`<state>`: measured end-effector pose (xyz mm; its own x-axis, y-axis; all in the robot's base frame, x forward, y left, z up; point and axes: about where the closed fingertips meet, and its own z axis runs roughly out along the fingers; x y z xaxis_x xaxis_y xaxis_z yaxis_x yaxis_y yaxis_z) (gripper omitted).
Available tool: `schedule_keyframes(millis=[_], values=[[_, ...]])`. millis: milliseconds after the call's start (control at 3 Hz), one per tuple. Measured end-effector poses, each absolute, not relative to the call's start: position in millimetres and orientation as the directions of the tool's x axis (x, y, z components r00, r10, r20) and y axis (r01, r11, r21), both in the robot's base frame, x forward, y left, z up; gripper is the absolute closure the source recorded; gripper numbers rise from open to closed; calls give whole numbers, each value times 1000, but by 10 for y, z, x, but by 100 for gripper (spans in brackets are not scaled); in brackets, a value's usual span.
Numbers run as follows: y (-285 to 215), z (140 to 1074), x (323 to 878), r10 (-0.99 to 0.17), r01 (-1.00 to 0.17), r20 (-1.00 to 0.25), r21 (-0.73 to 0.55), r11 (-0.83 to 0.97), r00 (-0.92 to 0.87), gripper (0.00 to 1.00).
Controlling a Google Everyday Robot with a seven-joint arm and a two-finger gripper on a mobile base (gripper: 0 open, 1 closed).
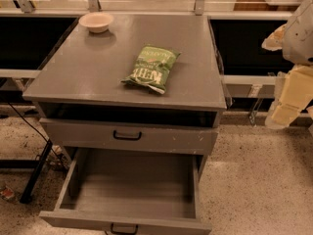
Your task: Place green jalapeno chip bag into middle drawer
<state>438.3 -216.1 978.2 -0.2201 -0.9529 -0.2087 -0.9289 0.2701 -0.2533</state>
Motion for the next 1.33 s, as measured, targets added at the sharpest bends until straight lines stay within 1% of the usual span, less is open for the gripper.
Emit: schedule_keyframes(millis=[1333], values=[[-1980,9829,4488,-963,-931,-213,-290,224,-165,0]])
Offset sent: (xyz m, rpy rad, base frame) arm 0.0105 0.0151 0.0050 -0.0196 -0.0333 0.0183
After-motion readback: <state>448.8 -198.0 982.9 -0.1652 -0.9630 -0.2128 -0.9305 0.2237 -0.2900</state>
